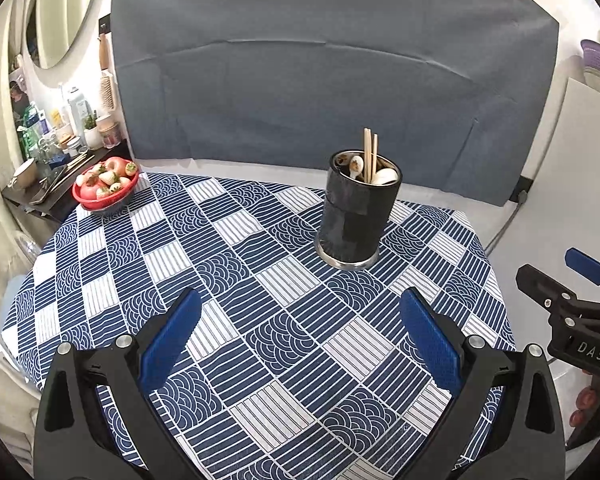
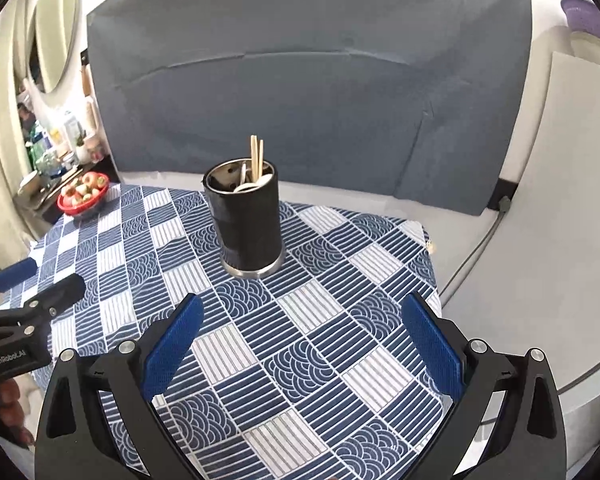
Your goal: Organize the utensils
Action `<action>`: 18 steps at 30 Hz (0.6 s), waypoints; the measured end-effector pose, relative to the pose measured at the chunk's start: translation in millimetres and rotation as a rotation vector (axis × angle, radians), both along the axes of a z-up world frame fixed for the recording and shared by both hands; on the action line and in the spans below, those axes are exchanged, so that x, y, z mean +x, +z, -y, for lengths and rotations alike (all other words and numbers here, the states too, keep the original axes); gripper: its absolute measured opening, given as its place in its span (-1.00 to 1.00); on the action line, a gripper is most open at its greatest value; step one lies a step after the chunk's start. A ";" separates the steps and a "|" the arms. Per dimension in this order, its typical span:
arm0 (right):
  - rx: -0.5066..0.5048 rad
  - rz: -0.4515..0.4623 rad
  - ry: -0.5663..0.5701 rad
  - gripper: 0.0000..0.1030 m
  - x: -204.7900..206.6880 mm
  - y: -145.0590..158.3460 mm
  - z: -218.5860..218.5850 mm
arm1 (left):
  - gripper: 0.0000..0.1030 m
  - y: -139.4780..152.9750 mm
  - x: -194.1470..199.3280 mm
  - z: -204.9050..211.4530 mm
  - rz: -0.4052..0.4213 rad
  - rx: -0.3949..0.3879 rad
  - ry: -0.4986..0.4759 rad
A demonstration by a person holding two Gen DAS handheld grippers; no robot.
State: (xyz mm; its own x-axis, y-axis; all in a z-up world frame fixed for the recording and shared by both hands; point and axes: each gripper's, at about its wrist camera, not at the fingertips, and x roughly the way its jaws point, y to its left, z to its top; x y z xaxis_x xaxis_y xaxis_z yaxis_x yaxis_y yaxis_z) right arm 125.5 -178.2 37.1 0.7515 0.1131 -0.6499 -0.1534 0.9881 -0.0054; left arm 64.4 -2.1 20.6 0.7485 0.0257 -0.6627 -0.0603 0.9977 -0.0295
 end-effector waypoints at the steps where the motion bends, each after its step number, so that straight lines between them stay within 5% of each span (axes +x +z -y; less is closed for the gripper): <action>1: -0.001 -0.001 0.005 0.85 0.0 0.0 -0.6 | 0.89 -0.3 -0.5 -0.6 -0.002 -0.004 0.004; 18: -0.012 0.002 0.035 0.85 0.0 -2.0 -1.7 | 0.89 -3.2 -1.9 -5.9 -0.018 -0.018 0.040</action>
